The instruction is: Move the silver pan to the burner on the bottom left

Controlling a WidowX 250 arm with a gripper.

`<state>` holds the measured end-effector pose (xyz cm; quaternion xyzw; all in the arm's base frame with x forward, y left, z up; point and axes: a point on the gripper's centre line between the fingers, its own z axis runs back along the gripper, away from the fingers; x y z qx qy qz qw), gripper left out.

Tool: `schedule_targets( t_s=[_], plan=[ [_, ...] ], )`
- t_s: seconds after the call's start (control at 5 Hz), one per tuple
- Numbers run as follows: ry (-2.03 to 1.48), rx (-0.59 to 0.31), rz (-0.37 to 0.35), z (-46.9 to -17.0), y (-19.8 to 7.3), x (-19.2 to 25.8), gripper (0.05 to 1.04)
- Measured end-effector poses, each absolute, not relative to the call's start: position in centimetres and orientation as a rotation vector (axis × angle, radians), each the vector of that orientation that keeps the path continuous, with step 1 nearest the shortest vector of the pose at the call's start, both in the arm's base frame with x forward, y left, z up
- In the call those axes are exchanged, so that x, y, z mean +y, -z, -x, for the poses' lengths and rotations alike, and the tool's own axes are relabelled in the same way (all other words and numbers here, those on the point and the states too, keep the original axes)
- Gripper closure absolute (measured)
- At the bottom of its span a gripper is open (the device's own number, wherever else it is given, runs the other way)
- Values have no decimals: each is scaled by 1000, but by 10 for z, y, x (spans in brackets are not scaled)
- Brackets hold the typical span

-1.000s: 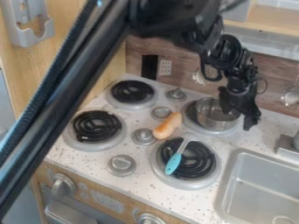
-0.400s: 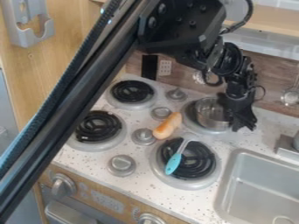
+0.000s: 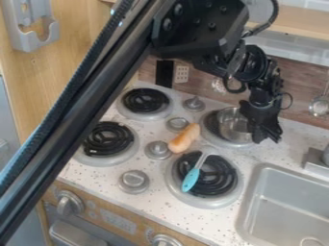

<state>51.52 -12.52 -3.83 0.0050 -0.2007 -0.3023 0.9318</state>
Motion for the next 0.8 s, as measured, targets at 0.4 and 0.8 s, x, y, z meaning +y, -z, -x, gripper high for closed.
schedule_targets(
  t_s=[0.4,0.8],
  plan=[
    [602,-361,-53,-474,5,-93,1019],
    [471,-325,-131,-422,-23,-31,1019]
  ],
)
